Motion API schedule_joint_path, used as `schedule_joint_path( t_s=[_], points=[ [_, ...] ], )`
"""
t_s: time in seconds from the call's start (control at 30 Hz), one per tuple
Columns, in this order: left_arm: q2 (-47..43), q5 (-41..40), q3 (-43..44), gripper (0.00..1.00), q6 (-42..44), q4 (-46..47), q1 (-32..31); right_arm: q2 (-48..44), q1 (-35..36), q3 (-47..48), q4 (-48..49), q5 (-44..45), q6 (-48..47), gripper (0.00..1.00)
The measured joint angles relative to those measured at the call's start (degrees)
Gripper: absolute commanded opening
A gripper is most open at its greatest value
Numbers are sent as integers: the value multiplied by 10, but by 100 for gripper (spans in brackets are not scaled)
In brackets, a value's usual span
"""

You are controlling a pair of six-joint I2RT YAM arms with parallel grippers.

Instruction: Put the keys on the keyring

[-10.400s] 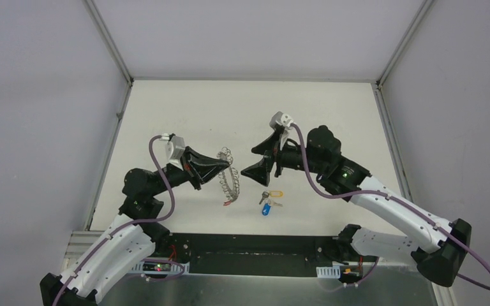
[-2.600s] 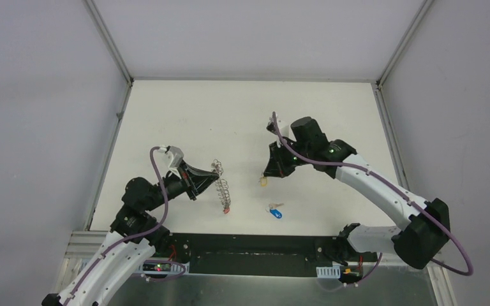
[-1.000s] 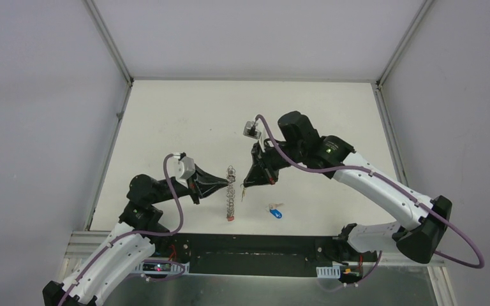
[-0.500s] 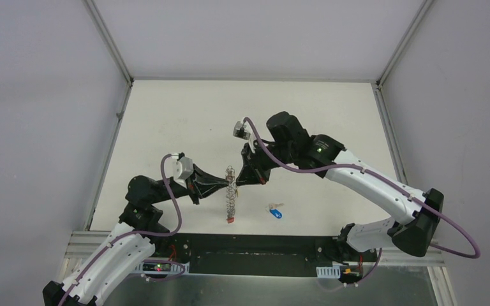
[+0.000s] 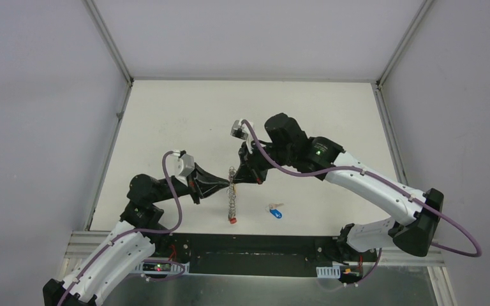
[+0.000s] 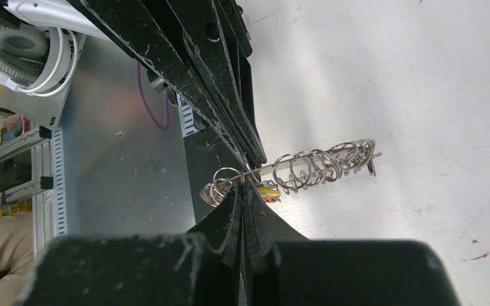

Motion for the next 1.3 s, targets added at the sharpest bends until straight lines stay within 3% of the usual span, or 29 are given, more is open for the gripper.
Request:
schedule_joint_path(
  t_s=[1.3],
  points=[
    [6,-3,0,0,-19,11,0,-23,9,-34,6,62,-23,0]
  ],
)
